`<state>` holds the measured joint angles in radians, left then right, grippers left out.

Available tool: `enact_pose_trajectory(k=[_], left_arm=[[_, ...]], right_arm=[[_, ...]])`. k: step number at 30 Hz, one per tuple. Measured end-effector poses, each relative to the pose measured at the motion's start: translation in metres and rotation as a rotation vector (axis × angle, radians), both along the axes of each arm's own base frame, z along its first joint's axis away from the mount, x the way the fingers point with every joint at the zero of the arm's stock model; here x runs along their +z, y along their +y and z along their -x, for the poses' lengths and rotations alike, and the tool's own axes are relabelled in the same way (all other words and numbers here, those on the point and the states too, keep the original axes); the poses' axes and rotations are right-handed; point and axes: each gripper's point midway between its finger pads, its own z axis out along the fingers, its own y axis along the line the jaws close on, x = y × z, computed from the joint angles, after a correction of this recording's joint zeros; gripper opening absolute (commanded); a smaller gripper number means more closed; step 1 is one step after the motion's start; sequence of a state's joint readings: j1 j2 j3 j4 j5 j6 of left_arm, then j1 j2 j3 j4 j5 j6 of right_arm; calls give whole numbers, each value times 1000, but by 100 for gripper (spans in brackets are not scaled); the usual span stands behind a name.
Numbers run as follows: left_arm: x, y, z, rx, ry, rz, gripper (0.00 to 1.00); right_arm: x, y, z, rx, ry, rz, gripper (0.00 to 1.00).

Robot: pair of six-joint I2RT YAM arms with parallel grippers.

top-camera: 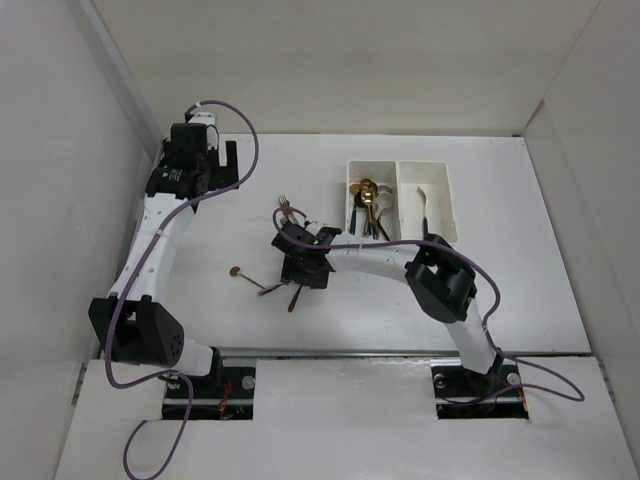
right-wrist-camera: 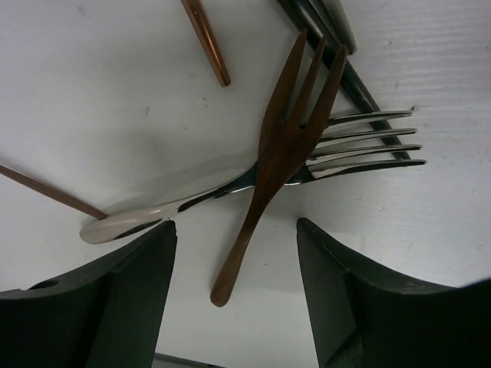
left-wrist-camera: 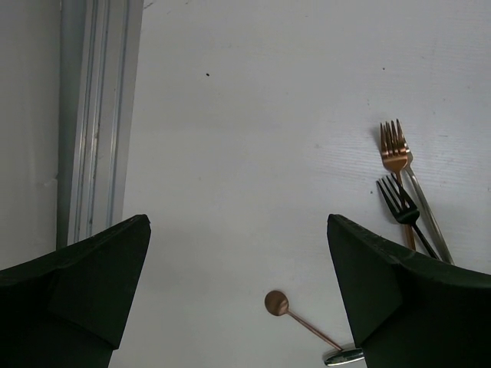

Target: Sort the eating utensils into containers

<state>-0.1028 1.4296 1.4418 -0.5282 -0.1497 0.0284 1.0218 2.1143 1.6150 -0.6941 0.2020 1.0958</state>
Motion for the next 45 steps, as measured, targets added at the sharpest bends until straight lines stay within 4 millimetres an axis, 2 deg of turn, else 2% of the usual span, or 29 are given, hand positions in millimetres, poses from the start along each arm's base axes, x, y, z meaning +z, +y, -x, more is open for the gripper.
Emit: enact_pose_trajectory(k=[3, 7, 11, 13, 14, 16, 17, 23, 28, 30, 32, 34, 37, 39, 41, 42, 44, 45], left_arm=[[2, 0, 0, 1, -3, 0, 100], [2, 0, 0, 1, -2, 0, 100], [1, 0, 1, 1, 1, -1, 100], [1, 0, 1, 1, 1, -1, 100], [1, 0, 1, 1, 1, -1, 100], [2, 0, 0, 1, 0, 0, 100], [2, 0, 0, 1, -1, -1, 100], [6, 2, 0, 7, -8, -4, 100], [8, 4, 0, 14, -11, -5, 100], [8, 6, 0, 19, -10, -6, 100], [8, 7, 0, 22, -10, -6, 100], [8, 7, 0, 23, -10, -7, 97], [7, 2, 0, -16, -5, 3, 85], [4, -12, 2, -94, 11, 23, 83], [-2, -34, 7, -203, 37, 22, 79], [-8, -50, 11, -267, 53, 14, 79], [-28, -89, 23, -446, 94, -31, 78], [-45, -105, 35, -507, 135, -44, 78]], right_arm=[[-1, 4, -1, 3, -13, 7, 68], [-5, 7, 6, 19, -20, 29, 38], [-7, 5, 5, 12, -27, 52, 38], [-7, 2, 5, 6, -33, 60, 31], [-8, 0, 6, 3, -39, 67, 21], [-10, -7, 8, -1, -53, 87, 9], [-10, -9, 8, -6, -56, 91, 0], [-10, -17, 9, -18, -85, 90, 0], [-6, -44, 15, 70, -132, 160, 0], [2, -56, 17, 122, -157, 194, 0], [22, -61, 13, 174, -202, 204, 0], [54, -56, 5, 224, -272, 182, 0], [123, -42, -16, 272, -408, 93, 0], [170, -46, -35, 273, -504, 37, 0], [211, -68, -63, 241, -596, 16, 0], [224, -84, -78, 214, -628, 18, 0], [243, -127, -110, 158, -674, 47, 0], [248, -150, -125, 129, -687, 71, 0]])
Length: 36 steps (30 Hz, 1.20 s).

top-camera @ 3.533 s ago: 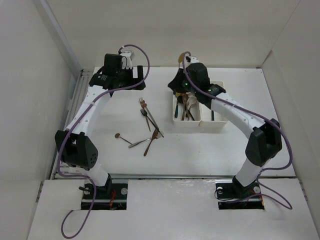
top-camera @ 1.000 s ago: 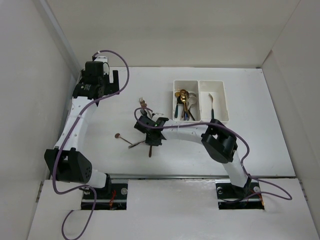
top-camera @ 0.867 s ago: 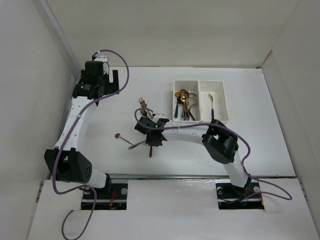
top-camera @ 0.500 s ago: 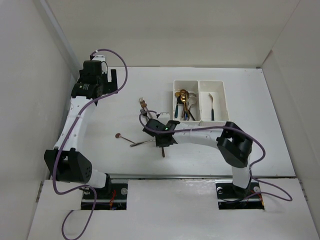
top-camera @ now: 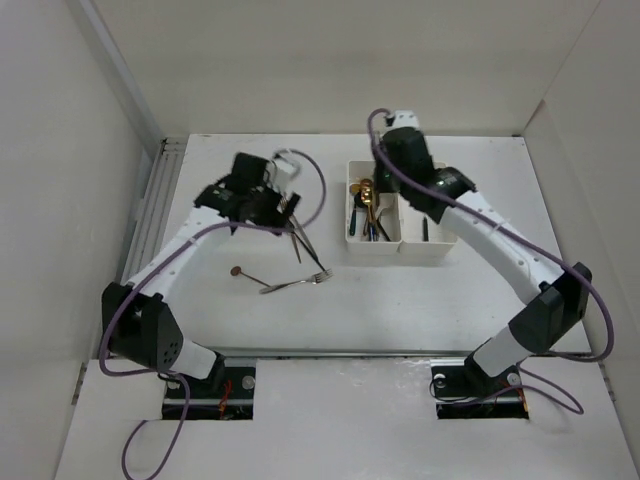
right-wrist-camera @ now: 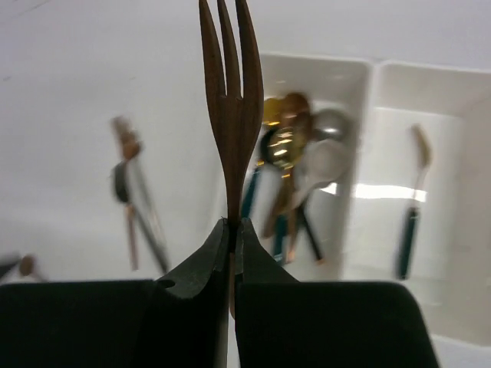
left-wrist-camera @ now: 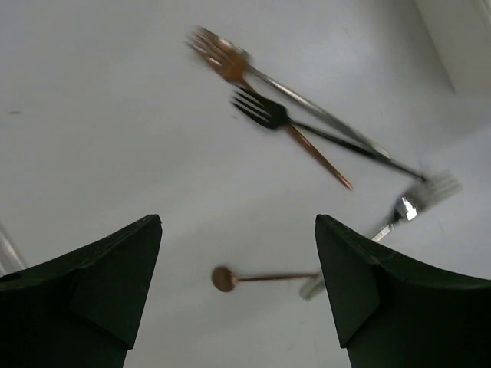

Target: Sort the eating utensils into containers

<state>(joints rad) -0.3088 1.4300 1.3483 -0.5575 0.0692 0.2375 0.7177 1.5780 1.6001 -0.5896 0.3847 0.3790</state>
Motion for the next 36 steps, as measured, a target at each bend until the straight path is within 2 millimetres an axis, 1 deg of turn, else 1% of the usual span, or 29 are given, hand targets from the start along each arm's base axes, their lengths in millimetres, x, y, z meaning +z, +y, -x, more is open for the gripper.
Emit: enact_pose_trajectory(k=[1, 2, 3, 4, 5, 6, 8, 11, 13, 15, 16, 17, 18, 19, 21, 22, 23, 25, 26, 29, 30, 31, 33, 34, 35, 36], left_arm=[[-22, -22, 16, -106, 36, -36, 78], [-40, -34, 31, -184, 76, -65, 78], [-61, -44, 48, -269, 116, -98, 78], [-80, -49, 65, -344, 153, -135, 78], [-96, -49, 79, -404, 190, -168, 78], [-107, -48, 89, -448, 218, -196, 78], [-122, -44, 104, -523, 253, -246, 79], [-128, -49, 109, -601, 251, -277, 79], [-133, -58, 110, -650, 245, -288, 79], [-144, -66, 112, -691, 263, -298, 79], [-149, -69, 114, -708, 276, -301, 79], [-155, -71, 116, -720, 289, -303, 79], [-159, -72, 117, -728, 298, -306, 79], [-162, -74, 118, -736, 303, -307, 79], [-167, -76, 119, -743, 300, -309, 78], [-169, -77, 120, -749, 300, -311, 78], [-171, -79, 121, -755, 297, -312, 77], [-177, -83, 122, -767, 296, -315, 77], [-180, -84, 122, -770, 300, -316, 75], [-190, -87, 123, -771, 304, -315, 67], [-191, -89, 123, -770, 307, -308, 59], [-191, -90, 122, -765, 301, -306, 53], [-193, -93, 120, -763, 299, -295, 38], [-193, -94, 119, -762, 296, -292, 20], [-193, -95, 118, -757, 293, -289, 6], [-193, -96, 117, -754, 290, -289, 0]], right_arm=[[1, -25, -16, -36, -9, 9, 0], [-3, -48, -28, -61, -8, 23, 0], [-10, -72, -39, -90, 2, 44, 0], [-20, -96, -48, -119, 19, 64, 0], [-32, -115, -54, -144, 45, 85, 0], [-44, -132, -59, -164, 71, 105, 0], [-66, -151, -67, -177, 119, 133, 0], [-99, -161, -78, -160, 190, 156, 0], [-122, -161, -83, -141, 238, 172, 0], [-143, -161, -85, -125, 279, 192, 0], [-154, -160, -85, -118, 303, 203, 3], [-164, -160, -85, -112, 325, 212, 10], [-173, -160, -85, -106, 348, 223, 25], [-181, -159, -86, -101, 373, 231, 32], [-191, -158, -88, -90, 405, 242, 43], [-194, -157, -88, -87, 417, 243, 51], [-194, -157, -88, -86, 423, 241, 54], [-192, -156, -87, -83, 430, 239, 58], [-188, -156, -89, -84, 425, 236, 58], [-175, -154, -94, -87, 397, 221, 59], [-170, -153, -93, -88, 388, 216, 59], [-165, -153, -92, -90, 381, 210, 59], [-149, -153, -92, -93, 348, 196, 59], [-140, -153, -91, -96, 330, 188, 59], [-129, -153, -91, -99, 307, 180, 59], [-119, -154, -90, -105, 285, 173, 59]])
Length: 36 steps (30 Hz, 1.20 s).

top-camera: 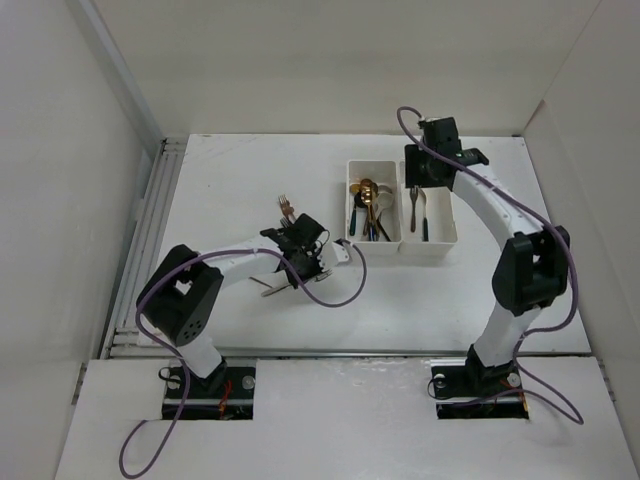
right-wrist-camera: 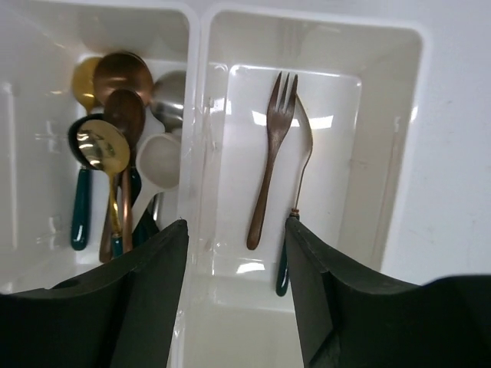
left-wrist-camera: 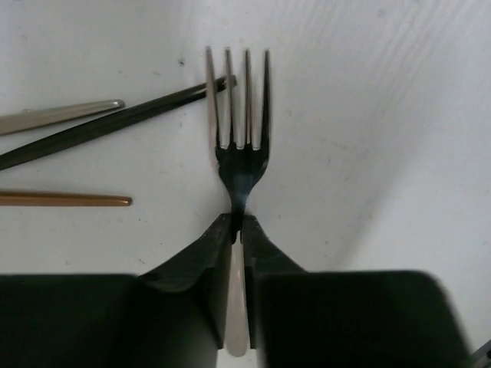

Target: Sort the eating utensils into containers

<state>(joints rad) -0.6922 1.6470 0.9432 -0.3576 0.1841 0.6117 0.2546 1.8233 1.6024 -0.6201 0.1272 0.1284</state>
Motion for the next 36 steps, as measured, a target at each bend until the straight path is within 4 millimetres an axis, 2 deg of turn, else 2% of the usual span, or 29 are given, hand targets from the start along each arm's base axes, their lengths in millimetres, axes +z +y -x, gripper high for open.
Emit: enact_pose_trajectory(k=[5, 10, 14, 16, 19, 21, 23, 26, 28, 29, 33, 36], left_arm=[[1, -2, -3, 1, -3, 2, 0], [6, 11, 3, 55, 95, 8, 0], [39, 21, -8, 138, 107, 84, 0], [65, 21, -12, 165, 87, 137, 0], [116, 18, -27, 219, 42, 255, 0], [157, 17, -46, 282, -12, 351, 0], [199, 21, -68, 396, -74, 454, 0], [256, 31, -96, 573, -169, 588, 0], [289, 32, -107, 672, -206, 671, 0], [303, 31, -110, 705, -216, 710, 0], [335, 29, -115, 844, -193, 820, 0], [335, 29, -116, 907, -174, 836, 0]], right_arm=[[51, -5, 11, -21, -111, -31, 60], [80, -5, 21, -32, -175, -71, 62], [99, -5, 35, -38, -216, -111, 63], [109, -3, 41, -40, -244, -133, 66], [125, 10, 55, -23, -290, -169, 77], [137, 31, 67, 22, -332, -201, 100], [146, 64, 84, 107, -374, -246, 100], [149, 124, 115, 250, -405, -329, 100], [151, 176, 139, 369, -404, -433, 100], [152, 184, 142, 385, -403, -449, 100], [156, 248, 156, 478, -384, -579, 100], [156, 288, 156, 511, -355, -648, 97]])
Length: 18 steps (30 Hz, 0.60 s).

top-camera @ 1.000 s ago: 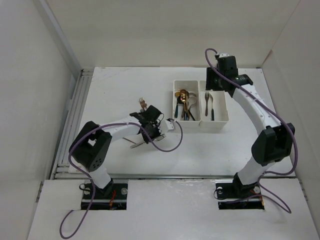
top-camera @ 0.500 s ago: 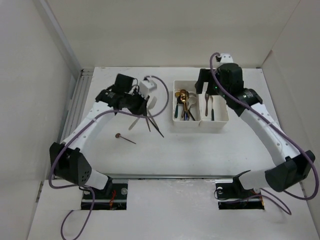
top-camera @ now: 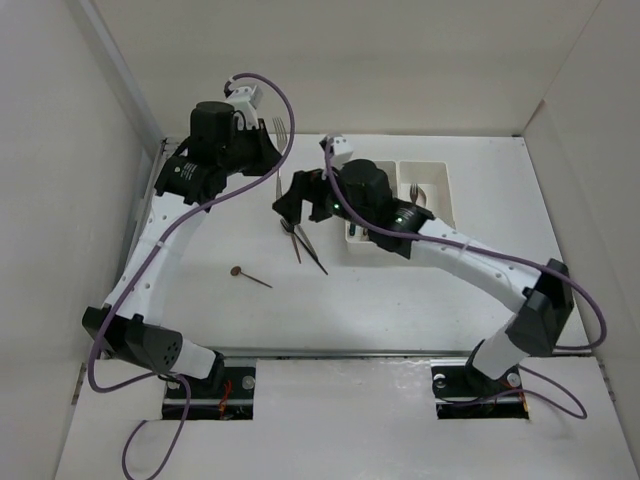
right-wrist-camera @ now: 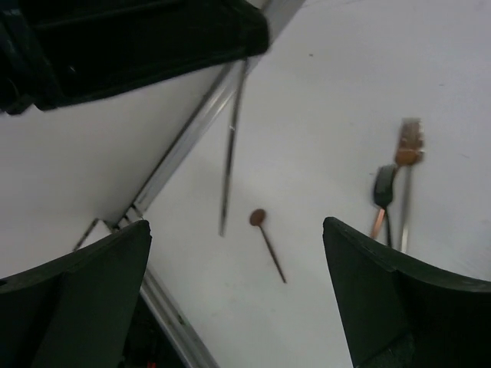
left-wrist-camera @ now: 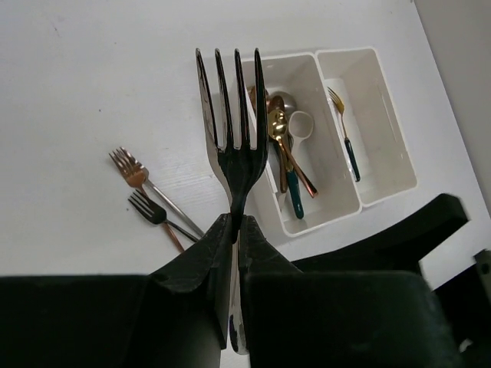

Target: Sort the eating utensils into containers

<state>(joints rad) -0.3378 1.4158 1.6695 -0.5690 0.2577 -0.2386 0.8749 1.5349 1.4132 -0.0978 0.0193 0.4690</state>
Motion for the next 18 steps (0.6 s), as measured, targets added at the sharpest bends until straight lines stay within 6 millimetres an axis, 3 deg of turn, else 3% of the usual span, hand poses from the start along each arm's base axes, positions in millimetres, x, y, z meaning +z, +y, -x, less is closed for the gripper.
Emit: enact_pose_trajectory(k=[2, 5, 8, 9, 13, 16, 18], left_arm=[[-3, 0, -1, 22, 24, 13, 0], [-7, 0, 0, 38, 52, 26, 0], [-7, -1, 1, 44, 61, 39, 0], [-7, -1, 1, 45, 64, 42, 0], [-9, -3, 3, 39, 77, 52, 0], [-10, -4, 3, 34, 78, 53, 0], [-9, -5, 3, 26, 69, 53, 47]], right_arm=[[-1, 22, -2, 25, 20, -28, 96], [-9, 40, -9, 24, 49, -49, 92], [-19, 50, -16, 14, 78, -52, 64], [-21, 53, -18, 13, 85, -54, 42], [-27, 58, -25, -13, 104, -62, 0], [-26, 57, -27, -37, 109, -71, 0], [-25, 56, -27, -51, 106, -72, 0]])
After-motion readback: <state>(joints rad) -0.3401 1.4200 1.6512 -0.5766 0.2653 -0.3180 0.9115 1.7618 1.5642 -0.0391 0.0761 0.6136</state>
